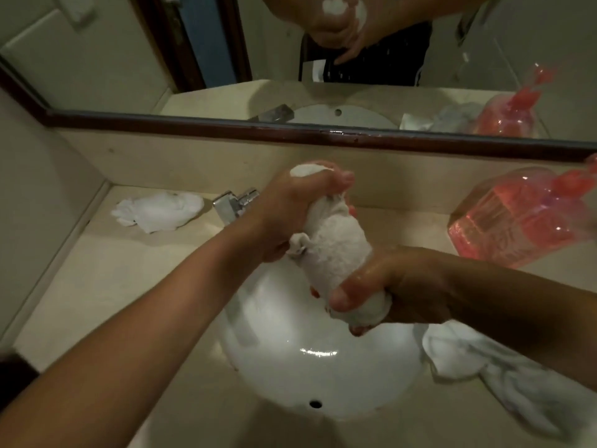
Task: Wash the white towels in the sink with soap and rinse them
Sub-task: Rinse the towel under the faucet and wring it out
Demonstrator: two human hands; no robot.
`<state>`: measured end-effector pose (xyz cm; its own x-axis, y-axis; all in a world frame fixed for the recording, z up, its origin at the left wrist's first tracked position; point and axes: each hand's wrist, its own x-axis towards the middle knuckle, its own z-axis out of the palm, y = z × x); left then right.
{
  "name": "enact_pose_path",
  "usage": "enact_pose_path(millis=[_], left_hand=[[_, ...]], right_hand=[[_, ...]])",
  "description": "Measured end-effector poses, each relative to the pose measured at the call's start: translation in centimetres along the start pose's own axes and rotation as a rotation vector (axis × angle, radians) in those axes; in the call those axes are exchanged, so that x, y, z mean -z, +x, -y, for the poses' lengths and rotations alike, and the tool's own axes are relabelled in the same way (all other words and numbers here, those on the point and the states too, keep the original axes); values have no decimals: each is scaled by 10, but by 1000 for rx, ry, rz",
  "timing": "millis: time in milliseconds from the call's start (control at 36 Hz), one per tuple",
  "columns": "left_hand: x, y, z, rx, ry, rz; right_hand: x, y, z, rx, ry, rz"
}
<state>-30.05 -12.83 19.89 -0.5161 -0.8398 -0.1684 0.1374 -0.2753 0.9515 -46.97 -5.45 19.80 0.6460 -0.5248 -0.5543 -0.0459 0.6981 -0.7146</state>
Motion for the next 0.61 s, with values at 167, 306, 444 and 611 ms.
enact_pose_path(millis=[167,306,444,611], left_hand=[[-3,10,25,-20,156,-178],[2,22,51,-52,365,-275],[3,31,67,-81,543,-328],[-1,30,70,-162,583,-361]], right_hand=[[4,25,-22,-35,-71,-276],[5,46,-41,27,-96,-485],[10,65,-52,32,-102,-636],[11,71,-54,81,-152,-727]])
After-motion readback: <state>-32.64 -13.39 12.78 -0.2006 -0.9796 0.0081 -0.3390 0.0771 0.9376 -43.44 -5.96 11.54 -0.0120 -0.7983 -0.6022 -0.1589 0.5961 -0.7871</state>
